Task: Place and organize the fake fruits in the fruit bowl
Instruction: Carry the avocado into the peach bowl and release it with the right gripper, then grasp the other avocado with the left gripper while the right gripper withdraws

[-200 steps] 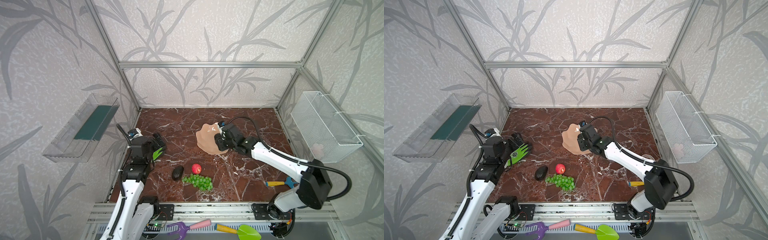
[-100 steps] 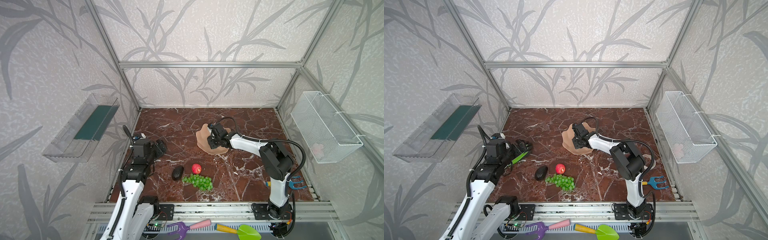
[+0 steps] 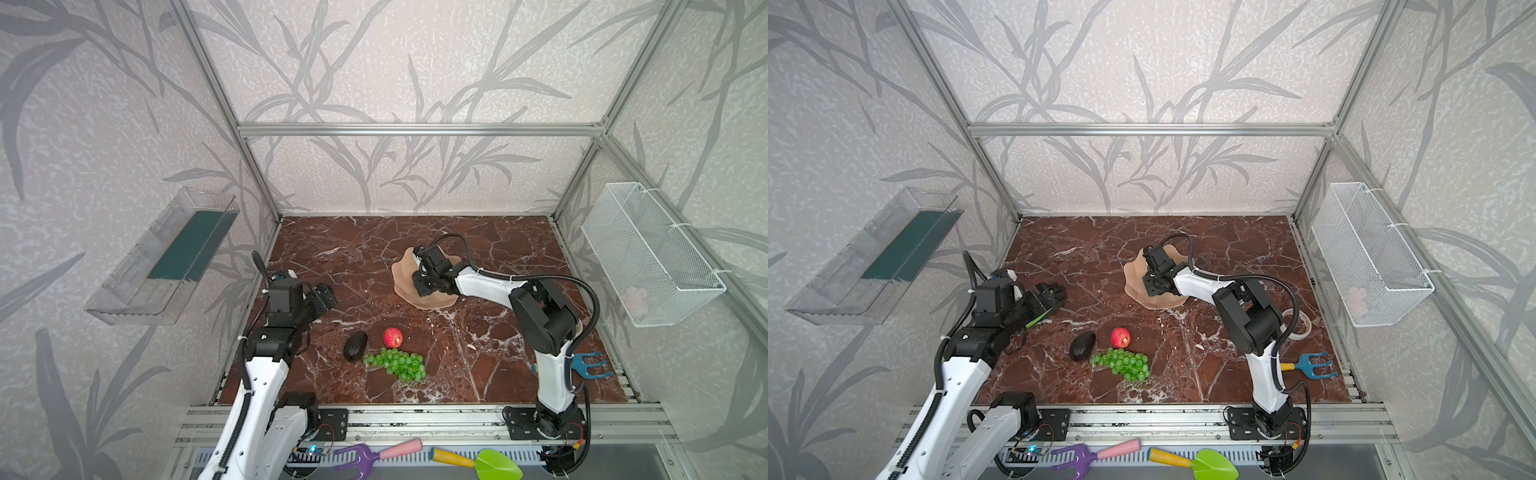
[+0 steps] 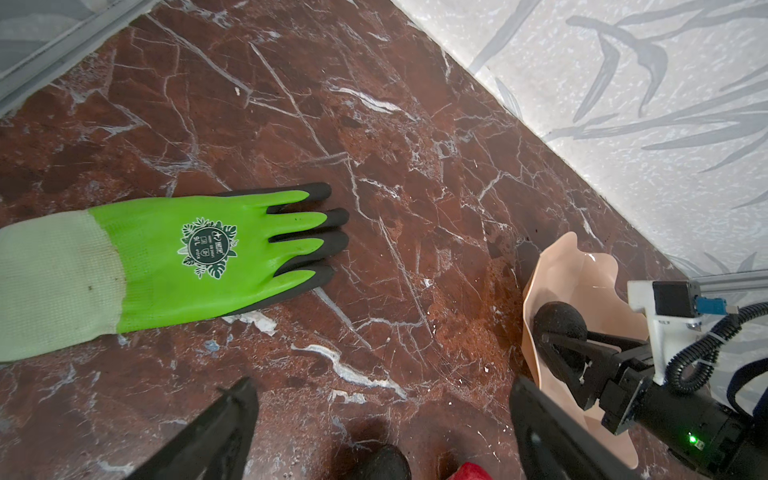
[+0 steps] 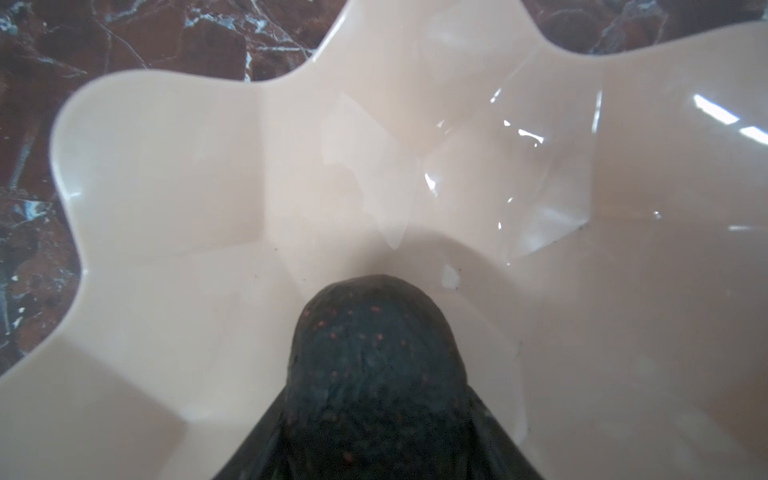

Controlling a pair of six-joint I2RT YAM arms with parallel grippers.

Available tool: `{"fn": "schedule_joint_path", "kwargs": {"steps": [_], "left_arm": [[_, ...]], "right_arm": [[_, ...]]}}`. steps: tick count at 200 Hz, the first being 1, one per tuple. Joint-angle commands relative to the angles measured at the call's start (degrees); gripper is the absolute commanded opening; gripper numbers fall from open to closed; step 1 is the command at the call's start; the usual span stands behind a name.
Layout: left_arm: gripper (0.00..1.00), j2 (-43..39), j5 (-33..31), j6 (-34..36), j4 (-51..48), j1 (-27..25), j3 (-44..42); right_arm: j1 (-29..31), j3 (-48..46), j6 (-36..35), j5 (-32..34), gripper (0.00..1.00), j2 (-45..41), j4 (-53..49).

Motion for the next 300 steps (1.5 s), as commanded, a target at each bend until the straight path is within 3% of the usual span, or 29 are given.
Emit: {"fn": "schedule_joint_path", "kwargs": {"steps": [1, 38, 73, 119, 152, 197, 235, 300], "left_arm": [[0.94, 0.13, 3.76, 0.88, -2.76, 0.25, 0.07], [0.92, 0.12, 6.45, 2.09, -6.19, 0.16, 0.06], [0.90, 0.28, 10.04, 3.33, -10.34, -1.40, -0.10], [0.89, 3.01, 3.94, 0.63, -13.99, -14.56, 1.15], [0.88, 3.02, 0.81, -3.49, -15.40, -20.84, -1.38], [0.88, 5.86, -6.06, -5.19, -16.15, -27.61, -2.63], [0.88, 10.37, -9.49, -4.25, -14.78, -29.45, -2.84], [0.87, 16.80, -8.63, -2.99, -8.97, -30.33, -4.46]], "right_arm": [[-0.29, 0.24, 0.92, -1.25, 0.61, 0.15, 1.53], [-0.52, -0.81, 1.34, -1.96, 0.81, -3.82, 2.36], [-1.20, -4.65, 2.52, -1.32, 0.87, -13.01, 4.27], [-1.22, -16.53, 5.07, -2.32, 0.96, -28.42, 9.72], [-1.13, -24.39, 8.64, -4.05, 0.97, -36.14, 12.60], [-1.17, -29.23, 10.15, -4.32, 0.97, -40.10, 12.06], [-1.15, -31.55, 10.31, -3.94, 0.97, -41.88, 12.65], [-1.14, -32.71, 10.19, -4.41, 0.97, -42.50, 12.89]]}}
